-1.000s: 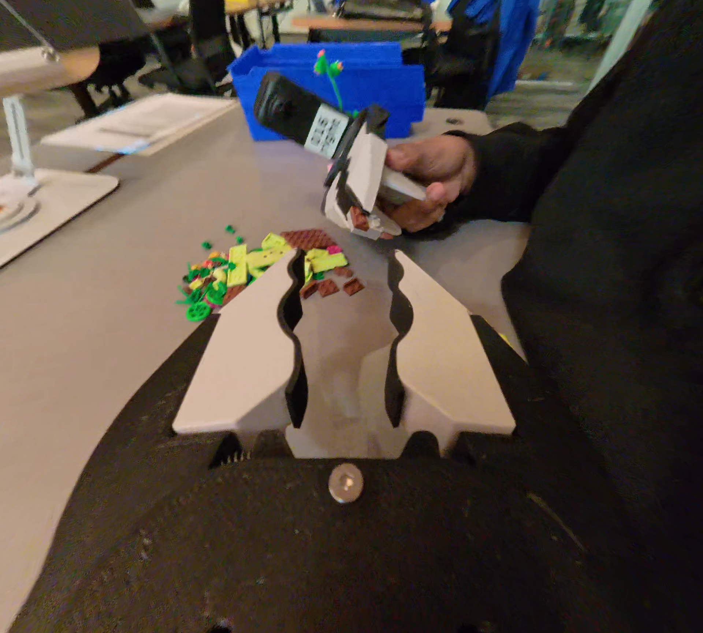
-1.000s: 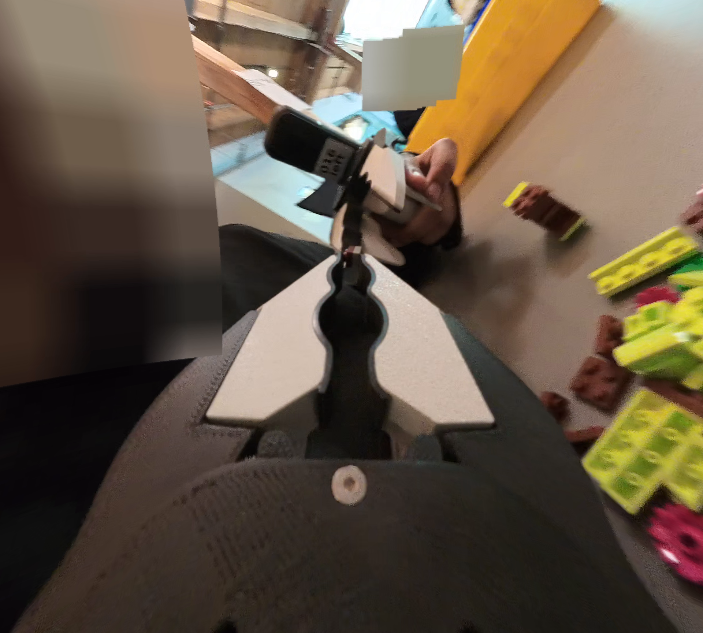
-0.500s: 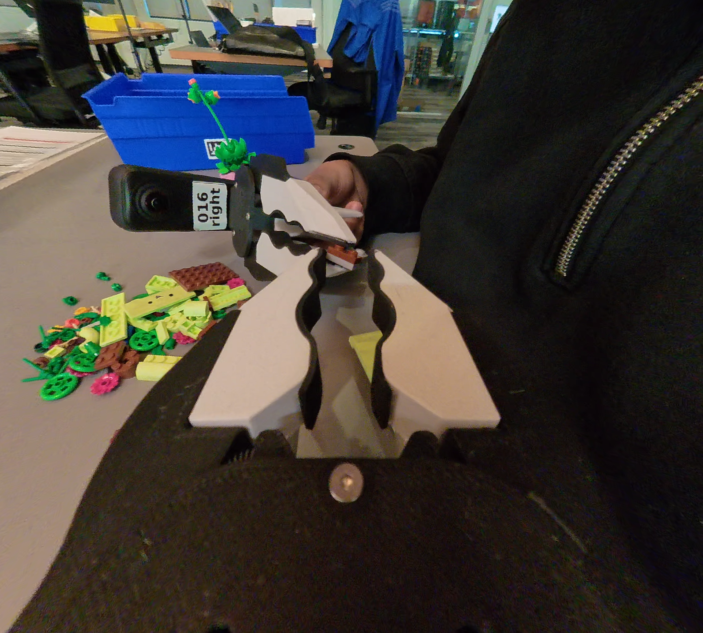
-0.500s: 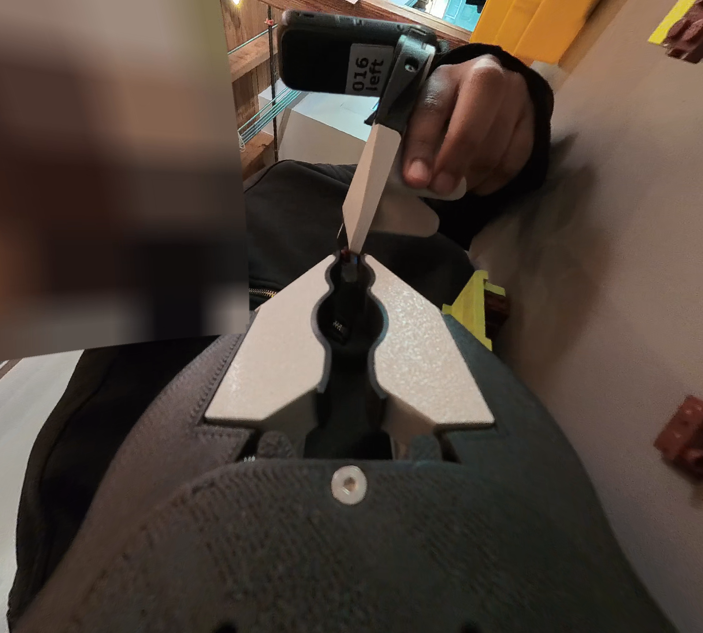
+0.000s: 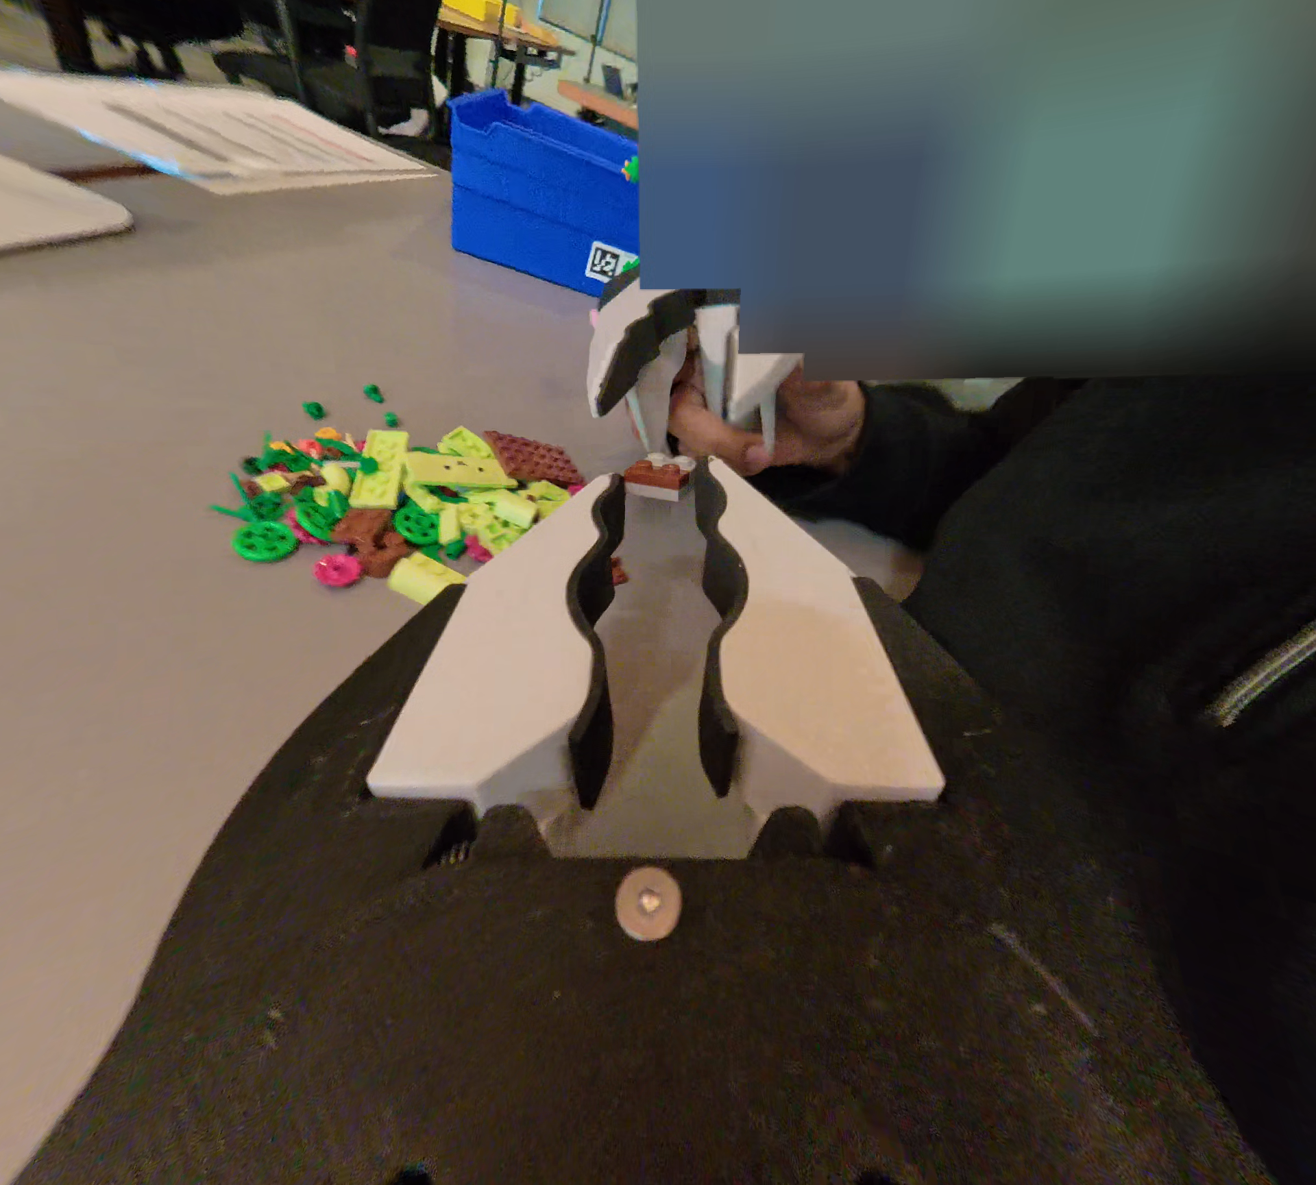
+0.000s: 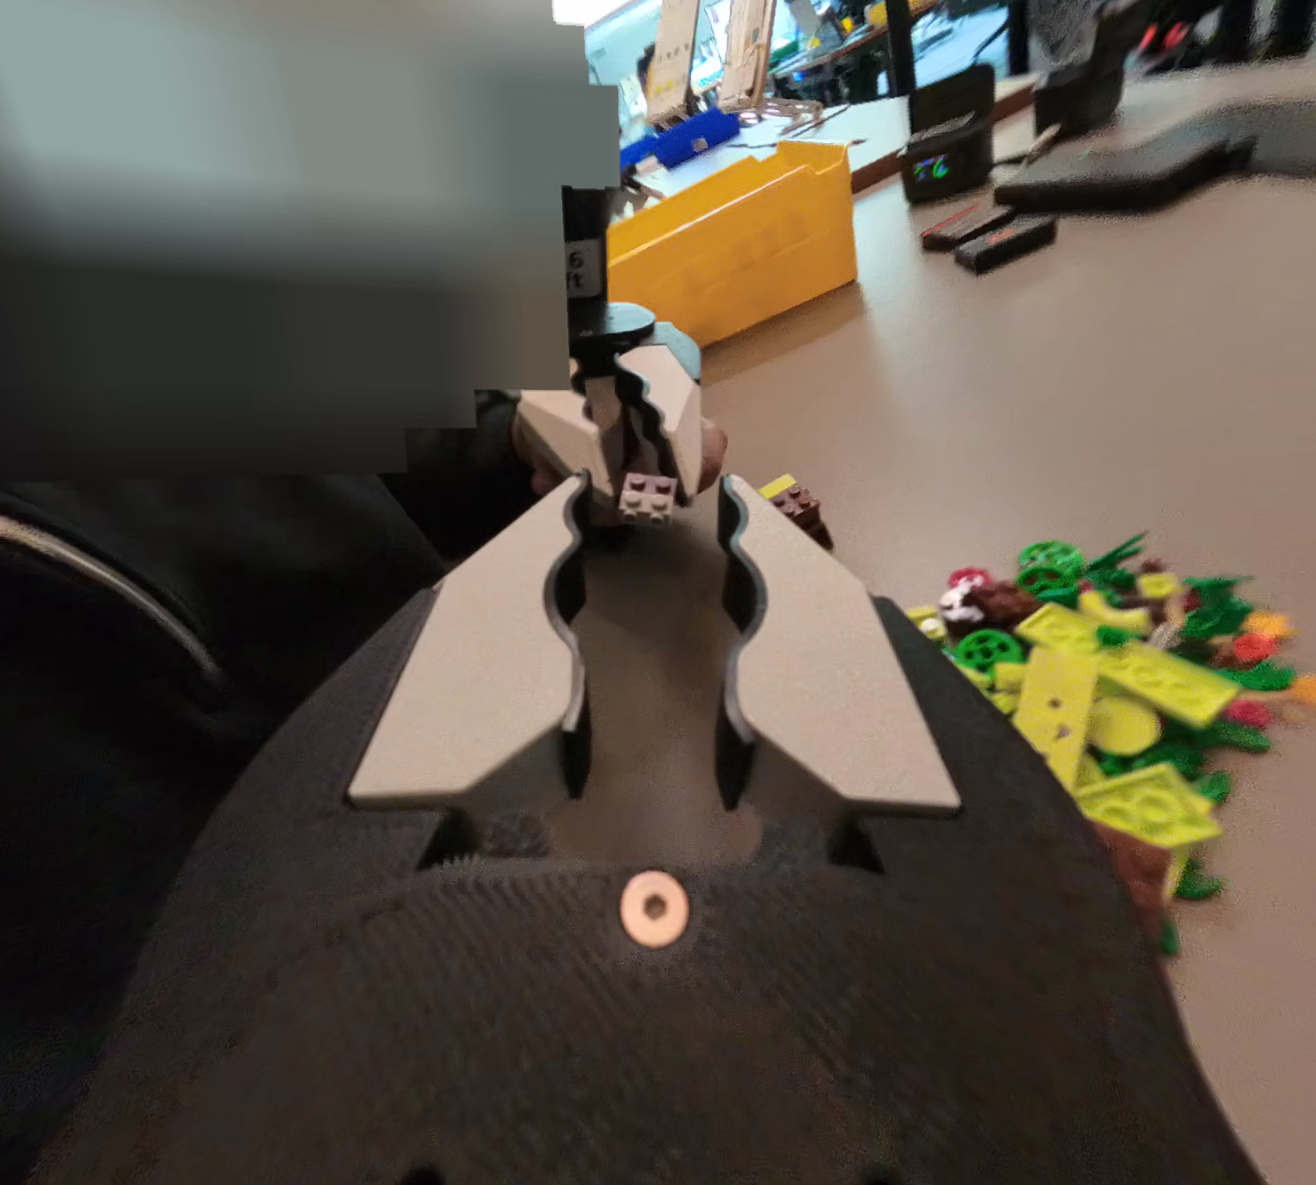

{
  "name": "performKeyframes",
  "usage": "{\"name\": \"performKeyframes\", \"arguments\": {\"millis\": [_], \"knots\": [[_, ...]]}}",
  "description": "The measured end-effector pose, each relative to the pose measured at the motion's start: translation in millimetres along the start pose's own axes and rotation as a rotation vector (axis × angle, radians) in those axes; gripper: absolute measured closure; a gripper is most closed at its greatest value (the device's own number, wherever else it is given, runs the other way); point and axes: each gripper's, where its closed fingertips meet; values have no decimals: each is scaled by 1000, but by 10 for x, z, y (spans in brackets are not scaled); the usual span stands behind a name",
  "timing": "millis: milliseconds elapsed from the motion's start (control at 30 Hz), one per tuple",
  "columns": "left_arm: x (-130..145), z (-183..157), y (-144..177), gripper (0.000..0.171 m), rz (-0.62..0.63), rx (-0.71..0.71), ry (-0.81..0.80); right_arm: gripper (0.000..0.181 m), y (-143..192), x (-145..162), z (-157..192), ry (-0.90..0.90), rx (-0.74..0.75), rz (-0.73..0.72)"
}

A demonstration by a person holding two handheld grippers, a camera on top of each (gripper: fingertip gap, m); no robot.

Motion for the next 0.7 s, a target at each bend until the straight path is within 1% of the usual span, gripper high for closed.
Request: {"name": "performKeyframes", "arguments": {"millis": [67,133,233,300,400,467,533,633,700], "knots": [[-1,-20,-15,155,-15,59,121,148,-38,40,40,173,62,48],[-30,-33,-18,156,-41,106,218,150,-74,103,49,300,113,99],[-49,-41,-12,156,-59,151,302,170,-92,159,18,413,180,147],[-47,-44,-10,155,-58,163,324,173,-89,166,8,458,204,157],[-84,-68,6,156,-84,203,375,175,-82,144,12,446,202,142],[-127,-100,30,148,-111,261,439,176,-66,115,7,398,187,118],[-151,-104,45,149,-128,298,490,176,-46,82,10,334,161,87],[-142,-97,37,151,-130,295,496,176,-18,24,24,268,125,41],[-133,-114,23,151,-125,298,495,176,-6,8,16,267,130,32]]}}
Point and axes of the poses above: each gripper's, where its closed fingertips meet, y back along the fingers, x out of its underside, z = x × y across the jaws, and after that the axes turned 2 degrees about y, right-handed
